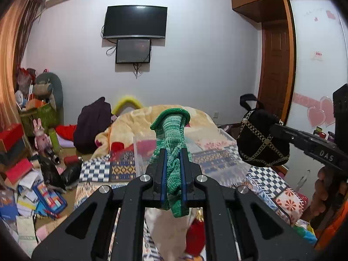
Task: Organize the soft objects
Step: 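Carry the glove and bag into the clear plastic box and open both grippers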
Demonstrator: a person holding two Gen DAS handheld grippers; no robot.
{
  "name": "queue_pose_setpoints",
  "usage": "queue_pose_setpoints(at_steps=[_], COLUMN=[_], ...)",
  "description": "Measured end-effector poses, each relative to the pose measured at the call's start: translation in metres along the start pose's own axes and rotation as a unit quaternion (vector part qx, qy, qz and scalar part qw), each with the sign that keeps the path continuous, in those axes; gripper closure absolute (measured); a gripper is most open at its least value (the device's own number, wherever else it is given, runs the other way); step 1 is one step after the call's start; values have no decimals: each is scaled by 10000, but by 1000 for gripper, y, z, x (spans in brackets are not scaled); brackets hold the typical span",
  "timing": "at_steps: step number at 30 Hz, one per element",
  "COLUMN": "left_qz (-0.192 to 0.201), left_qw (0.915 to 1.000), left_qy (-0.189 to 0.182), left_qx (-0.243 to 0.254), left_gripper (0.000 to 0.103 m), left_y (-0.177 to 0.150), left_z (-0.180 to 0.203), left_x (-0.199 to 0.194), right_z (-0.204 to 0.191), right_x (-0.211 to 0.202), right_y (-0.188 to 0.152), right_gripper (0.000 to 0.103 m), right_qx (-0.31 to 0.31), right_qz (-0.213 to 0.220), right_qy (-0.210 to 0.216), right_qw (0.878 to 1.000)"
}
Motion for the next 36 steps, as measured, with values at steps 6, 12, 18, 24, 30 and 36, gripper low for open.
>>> queue_pose_setpoints(at_steps=[6,12,18,24,30,36], left_qz=[-144,-361,-611,-933,-1285,-1480], left_qw=[9999,9993,9980,9951,9915,9889], left_qy=[-9,-80,-3,179,73,-96], left_qx=[31,69,166,266,182,105], left_gripper=[93,93,93,93,93,93], left_y=[4,-4,-17,-39,-59,-67], left_z=[-1,2,1,-6,-9,-1], left_x=[34,65,92,115,127,129], right_z=[4,-2,7,17,20,16], right_x=[21,43,63,80,89,95], right_y=[5,-6,-25,-50,-69,-81], right_gripper=[87,87,87,87,87,87], right_qx=[-73,-289,-268,-223,-275,-384], right_qz=[57,-71,-420,-910,-1322,-1632], right_qy=[-67,-64,-107,-238,-282,-221], right_qw=[9999,9995,9987,9953,9904,9856])
Point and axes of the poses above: each gripper's, at about its wrist camera, not at the fingertips, and x roughly the way its jaws point, z to its right, y to its top, the point moved 10 cm from there along x, roughly the way its jaws point, and after that the axes turned 14 degrees about z, right-handed, at the moved point
